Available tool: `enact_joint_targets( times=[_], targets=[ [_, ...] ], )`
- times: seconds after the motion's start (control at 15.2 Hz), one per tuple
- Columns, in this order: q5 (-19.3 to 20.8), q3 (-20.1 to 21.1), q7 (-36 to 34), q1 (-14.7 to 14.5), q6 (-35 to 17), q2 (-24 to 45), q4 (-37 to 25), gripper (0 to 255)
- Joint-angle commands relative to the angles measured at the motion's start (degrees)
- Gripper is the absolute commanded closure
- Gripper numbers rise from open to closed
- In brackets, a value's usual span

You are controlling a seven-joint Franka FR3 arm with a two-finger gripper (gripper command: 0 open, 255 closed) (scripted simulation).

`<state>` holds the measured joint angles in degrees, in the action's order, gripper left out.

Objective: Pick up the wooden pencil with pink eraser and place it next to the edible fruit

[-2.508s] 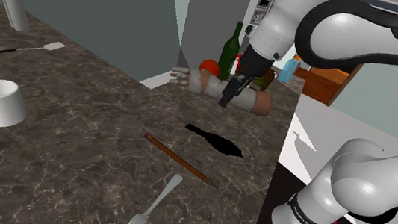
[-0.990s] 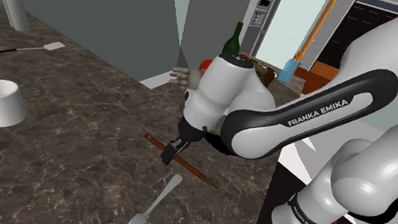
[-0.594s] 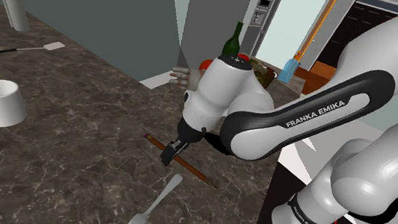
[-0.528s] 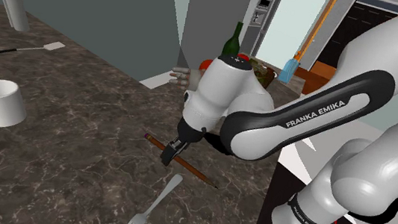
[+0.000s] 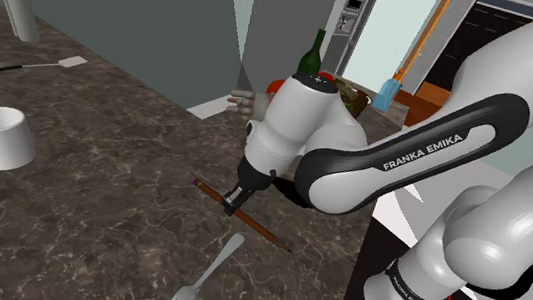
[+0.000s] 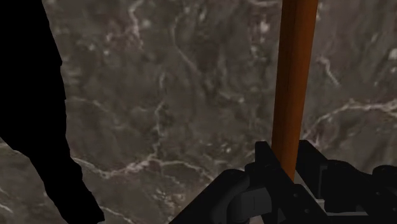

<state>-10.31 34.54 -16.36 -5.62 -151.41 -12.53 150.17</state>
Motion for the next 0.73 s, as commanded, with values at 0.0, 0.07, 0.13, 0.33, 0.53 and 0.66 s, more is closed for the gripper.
enact_joint_targets(
  times=[0.0, 0.07, 0.13, 0.33, 0.53, 0.66],
  targets=[
    [-0.1, 0.0, 0.0, -0.1, 0.1, 0.0, 0.1, 255],
    [0.0, 0.0, 0.0, 0.0, 0.1, 0.1, 0.1, 255],
    [-0.5, -0.3, 0.4, -0.3, 1.0, -0.7, -0.2, 255],
    [-1.6, -1.1, 1.3, -0.9, 3.9, -2.8, -1.1, 255],
    [-2.4, -1.9, 2.0, -1.4, 6.8, -4.8, -2.0, 255],
    [-2.8, -2.4, 2.3, -1.7, 8.7, -6.0, -2.7, 255]
  ],
)
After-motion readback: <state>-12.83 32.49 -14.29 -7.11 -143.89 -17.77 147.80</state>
